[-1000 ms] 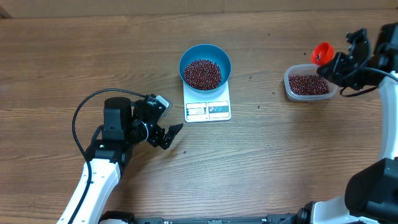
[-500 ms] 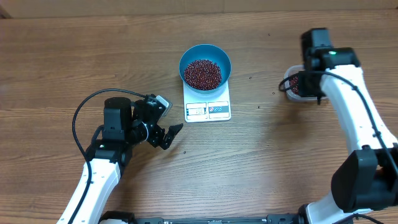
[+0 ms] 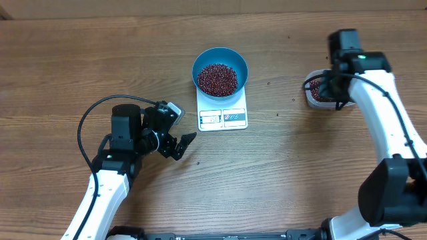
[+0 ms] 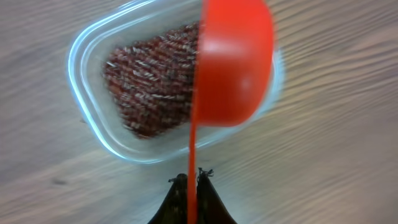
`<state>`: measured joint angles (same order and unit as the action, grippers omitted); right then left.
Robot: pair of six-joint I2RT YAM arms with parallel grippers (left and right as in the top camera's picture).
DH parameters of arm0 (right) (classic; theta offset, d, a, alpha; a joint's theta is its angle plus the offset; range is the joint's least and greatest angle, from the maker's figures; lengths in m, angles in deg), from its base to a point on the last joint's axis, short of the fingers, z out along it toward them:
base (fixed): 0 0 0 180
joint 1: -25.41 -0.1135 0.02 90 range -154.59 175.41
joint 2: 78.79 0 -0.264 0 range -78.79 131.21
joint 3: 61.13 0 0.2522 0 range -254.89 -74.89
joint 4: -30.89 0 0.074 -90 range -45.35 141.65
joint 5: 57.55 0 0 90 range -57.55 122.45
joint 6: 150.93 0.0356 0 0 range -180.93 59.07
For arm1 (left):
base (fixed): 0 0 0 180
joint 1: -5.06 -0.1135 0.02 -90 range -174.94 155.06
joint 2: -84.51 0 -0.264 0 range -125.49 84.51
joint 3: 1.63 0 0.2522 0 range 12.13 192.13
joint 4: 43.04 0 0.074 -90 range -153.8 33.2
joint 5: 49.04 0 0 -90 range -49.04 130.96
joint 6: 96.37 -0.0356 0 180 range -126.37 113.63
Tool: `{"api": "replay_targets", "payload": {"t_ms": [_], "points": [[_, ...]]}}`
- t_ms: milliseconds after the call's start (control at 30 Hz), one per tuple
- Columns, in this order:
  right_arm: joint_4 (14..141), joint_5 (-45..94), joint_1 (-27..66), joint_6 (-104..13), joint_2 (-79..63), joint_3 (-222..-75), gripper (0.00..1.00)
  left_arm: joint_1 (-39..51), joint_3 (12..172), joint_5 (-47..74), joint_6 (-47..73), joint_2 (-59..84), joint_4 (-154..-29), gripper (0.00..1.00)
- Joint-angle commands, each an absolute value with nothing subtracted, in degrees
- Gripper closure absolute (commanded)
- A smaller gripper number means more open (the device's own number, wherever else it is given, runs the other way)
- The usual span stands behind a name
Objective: Scoop item into bowl and weigh 150g on scale
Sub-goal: 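Lower the red scoop into the tub and open the right gripper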
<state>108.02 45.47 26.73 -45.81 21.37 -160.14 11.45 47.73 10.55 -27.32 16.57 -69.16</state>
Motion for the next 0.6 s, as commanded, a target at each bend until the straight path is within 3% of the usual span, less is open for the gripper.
{"api": "replay_targets", "payload": {"t_ms": [0,233,267,300,333,367,467,567], "points": [[103.93,21.36,31.93,-42.86,21.33,-157.04,0.96,11.84,47.88,10.07,-26.71,16.37,-68.99,0.01],[91.28,1.78,38.05,-42.40,21.35,-149.37,0.96,11.84,47.88,10.07,-26.71,16.37,-68.99,0.00],[91.24,1.06,38.86,-41.97,21.37,-149.15,0.79,11.84,47.88,10.07,-26.71,16.37,-68.99,0.00],[91.50,1.06,39.23,-41.71,21.37,-149.15,0.72,11.84,47.88,10.07,-26.71,16.37,-68.99,0.00],[91.74,0.97,39.54,-41.42,21.35,-149.15,0.51,11.84,47.88,10.07,-26.71,16.37,-68.99,0.00],[92.09,0.79,39.89,-41.20,21.35,-149.21,0.39,11.84,47.88,10.07,-26.71,16.37,-68.99,0.01],[95.69,0.79,42.27,-39.15,21.06,-150.42,0.26,11.84,47.88,10.07,-26.71,16.37,-68.99,0.01],[98.82,0.82,44.54,-38.36,19.97,-152.12,0.22,11.84,47.88,10.07,-26.71,16.37,-68.99,0.00]]}}
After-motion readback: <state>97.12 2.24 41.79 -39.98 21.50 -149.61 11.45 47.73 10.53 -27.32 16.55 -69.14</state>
